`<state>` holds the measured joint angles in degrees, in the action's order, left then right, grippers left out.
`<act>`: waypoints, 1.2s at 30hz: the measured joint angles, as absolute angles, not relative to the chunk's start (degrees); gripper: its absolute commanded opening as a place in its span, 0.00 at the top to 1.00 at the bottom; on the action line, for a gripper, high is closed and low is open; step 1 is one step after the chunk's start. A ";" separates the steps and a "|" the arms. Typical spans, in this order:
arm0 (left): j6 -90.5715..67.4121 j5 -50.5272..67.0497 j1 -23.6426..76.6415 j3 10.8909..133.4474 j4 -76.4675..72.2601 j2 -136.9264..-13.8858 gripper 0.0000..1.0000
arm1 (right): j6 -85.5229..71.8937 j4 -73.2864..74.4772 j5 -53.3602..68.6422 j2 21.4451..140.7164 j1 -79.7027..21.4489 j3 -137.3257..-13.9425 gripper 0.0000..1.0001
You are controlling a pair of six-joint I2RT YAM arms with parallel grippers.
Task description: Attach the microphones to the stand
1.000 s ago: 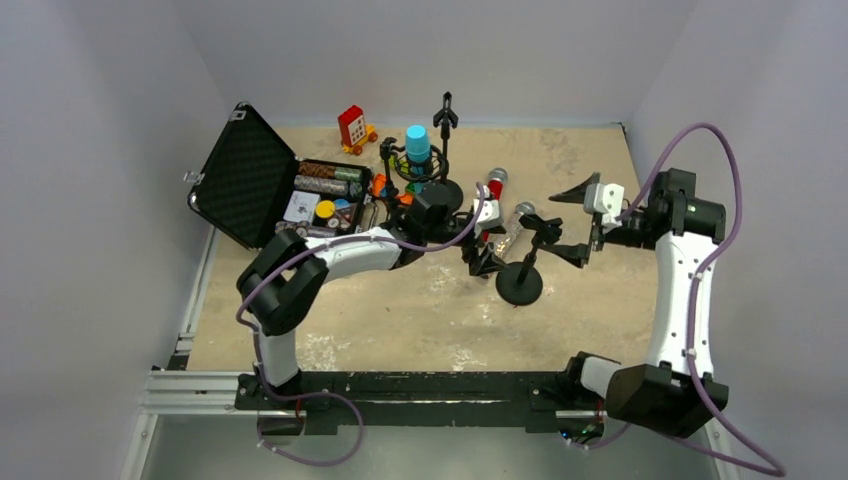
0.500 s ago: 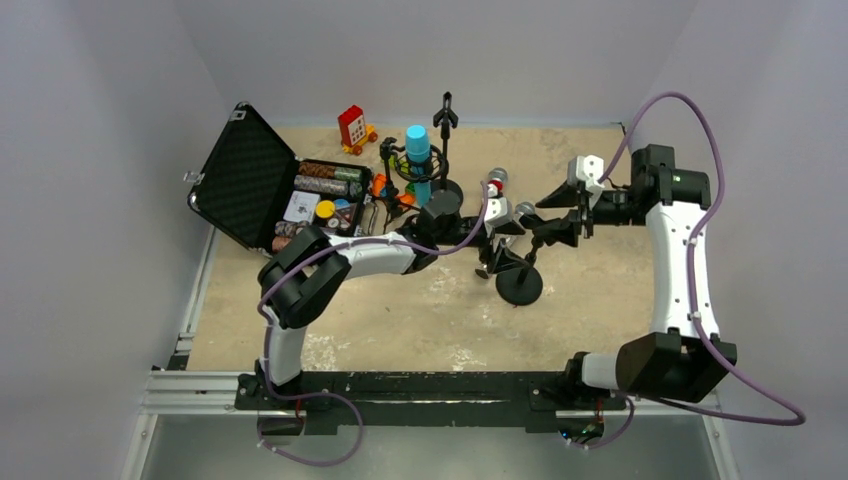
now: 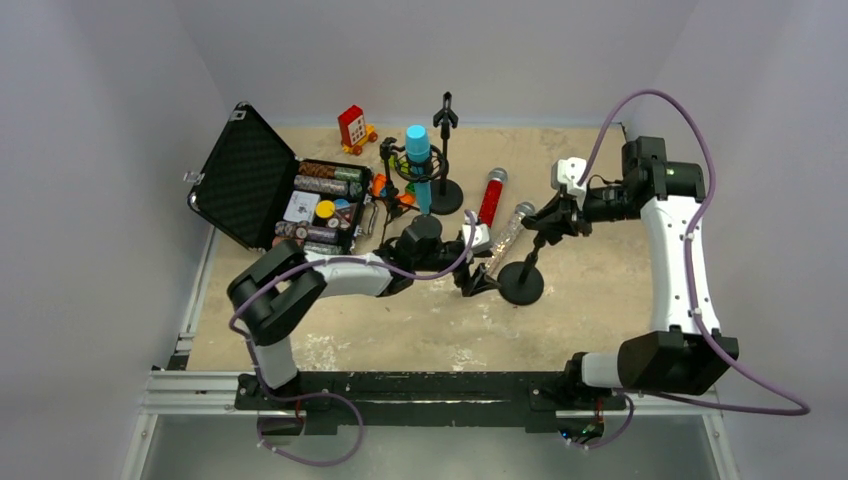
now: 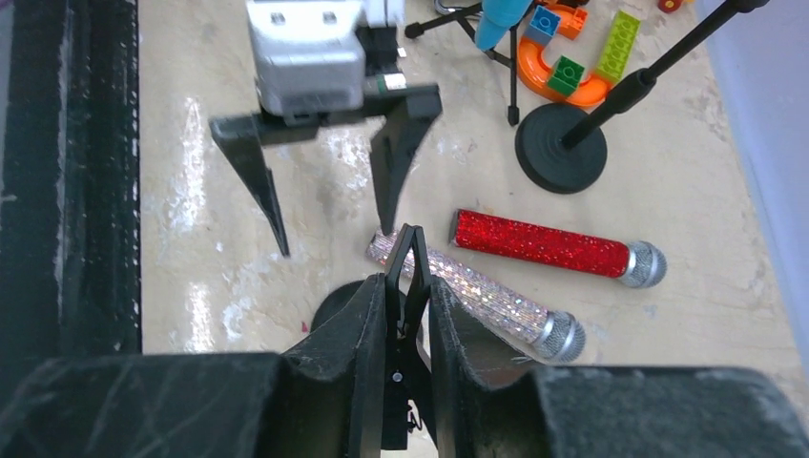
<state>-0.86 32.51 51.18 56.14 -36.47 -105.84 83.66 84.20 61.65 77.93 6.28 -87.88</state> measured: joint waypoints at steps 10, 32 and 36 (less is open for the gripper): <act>1.89 25.21 51.13 51.11 -25.69 -92.88 0.19 | 86.98 85.03 56.69 76.75 3.95 -89.08 0.32; -16.34 10.92 51.88 68.25 5.02 -102.19 0.22 | 19.57 47.68 58.13 56.10 6.96 -88.09 0.23; -18.63 8.27 52.64 73.17 9.93 -106.04 0.25 | 9.19 39.57 57.54 53.98 10.46 -82.91 0.23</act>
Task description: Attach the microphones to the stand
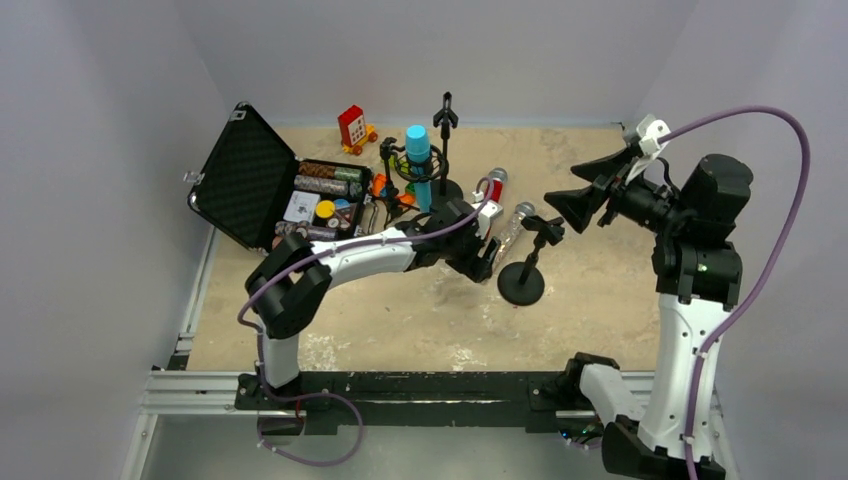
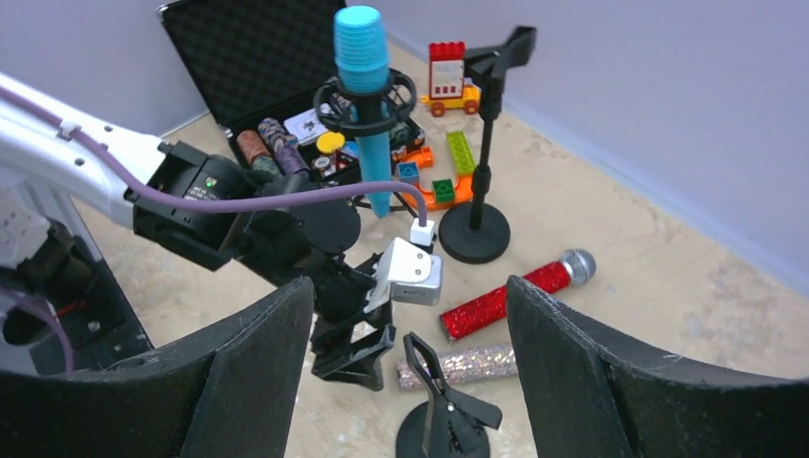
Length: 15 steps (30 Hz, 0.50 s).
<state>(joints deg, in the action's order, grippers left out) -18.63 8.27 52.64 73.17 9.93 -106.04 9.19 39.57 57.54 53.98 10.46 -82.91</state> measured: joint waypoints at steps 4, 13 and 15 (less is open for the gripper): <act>-20.05 5.87 53.25 79.46 13.61 -110.63 0.27 | 2.83 34.74 57.52 53.74 13.19 -78.46 0.24; -21.69 2.63 53.43 90.06 21.15 -119.02 0.33 | -1.37 31.57 57.65 53.52 13.96 -75.31 0.24; -21.89 2.13 53.43 91.70 22.35 -120.46 0.33 | -1.63 31.03 57.91 53.01 13.96 -74.87 0.24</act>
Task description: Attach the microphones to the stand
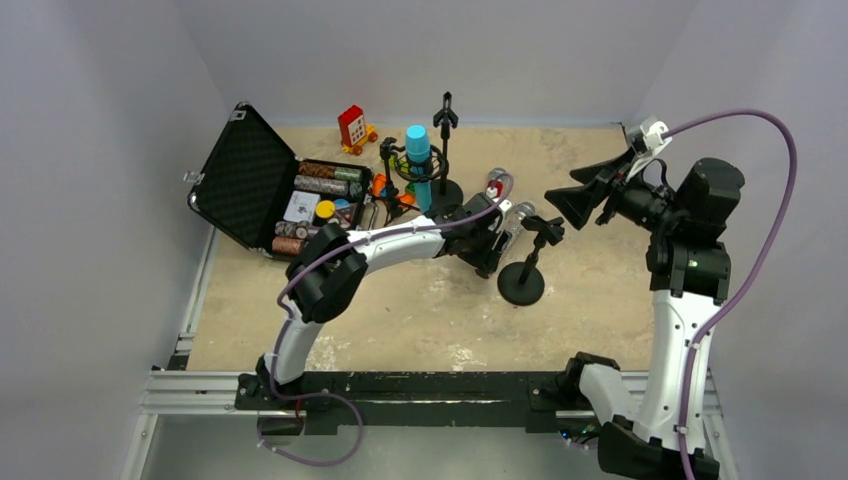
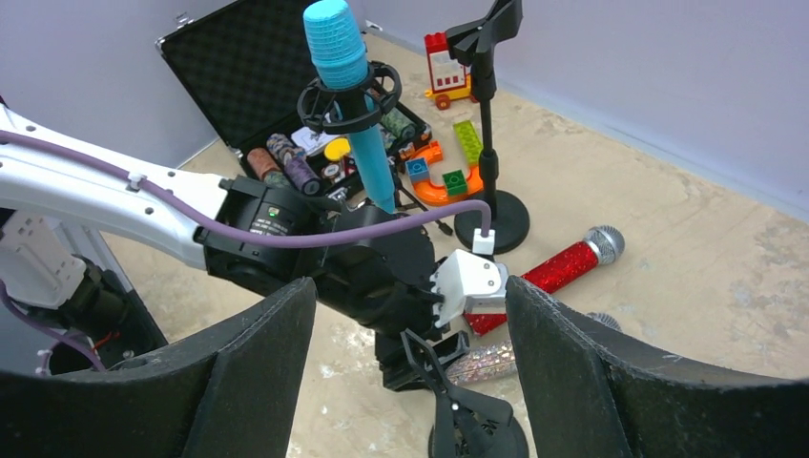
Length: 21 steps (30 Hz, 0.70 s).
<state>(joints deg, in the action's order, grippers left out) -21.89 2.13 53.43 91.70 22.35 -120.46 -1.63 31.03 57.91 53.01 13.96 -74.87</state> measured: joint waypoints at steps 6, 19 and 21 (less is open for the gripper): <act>-22.00 1.78 53.52 95.74 25.06 -124.27 0.35 | -2.09 30.28 58.02 52.75 14.06 -74.41 0.24; -21.91 -0.27 54.30 100.51 28.12 -128.81 0.84 | -2.26 29.39 58.24 52.86 14.33 -72.62 0.24; -21.89 -0.40 54.39 100.51 28.12 -128.81 1.00 | -2.28 29.19 58.24 52.86 14.33 -72.62 0.24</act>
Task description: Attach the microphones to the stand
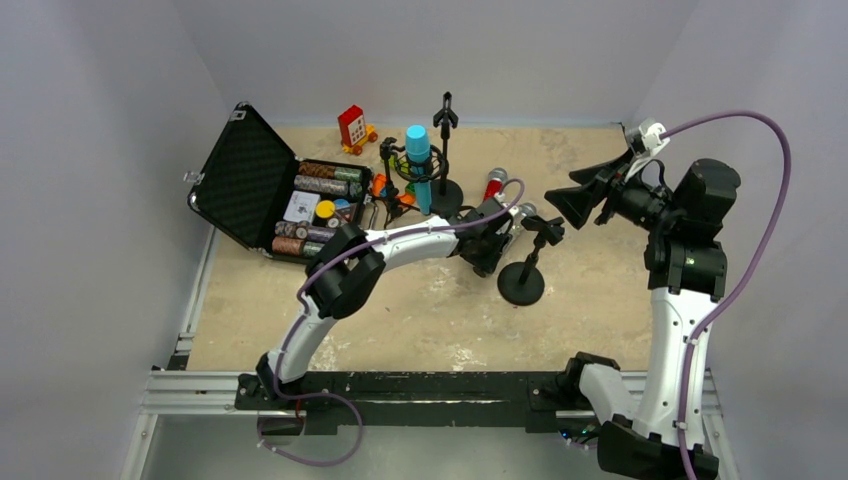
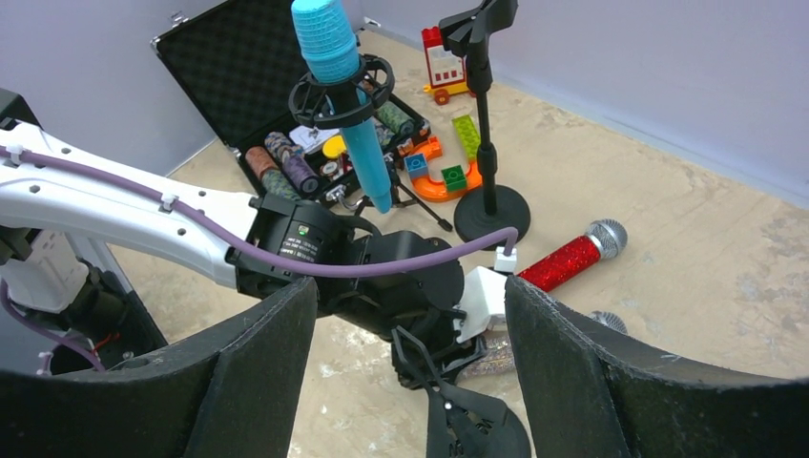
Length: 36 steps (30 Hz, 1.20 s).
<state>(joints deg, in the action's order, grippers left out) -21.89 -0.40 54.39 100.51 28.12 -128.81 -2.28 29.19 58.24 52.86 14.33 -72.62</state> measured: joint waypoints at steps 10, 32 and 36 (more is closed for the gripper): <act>-22.41 1.56 54.41 81.14 23.22 -115.02 1.00 | -0.91 29.63 58.08 52.88 14.33 -72.62 0.25; -29.45 5.78 54.46 46.74 10.76 -58.30 1.00 | 12.75 44.82 67.81 57.34 2.92 -80.49 0.25; -29.39 5.34 54.46 51.09 10.70 -53.91 1.00 | 9.56 43.44 69.23 57.43 -1.08 -81.03 0.22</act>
<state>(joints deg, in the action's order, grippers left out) -29.39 5.34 54.46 51.09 10.70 -53.91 9.56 43.44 69.23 57.43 -1.08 -81.03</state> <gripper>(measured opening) 0.459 0.755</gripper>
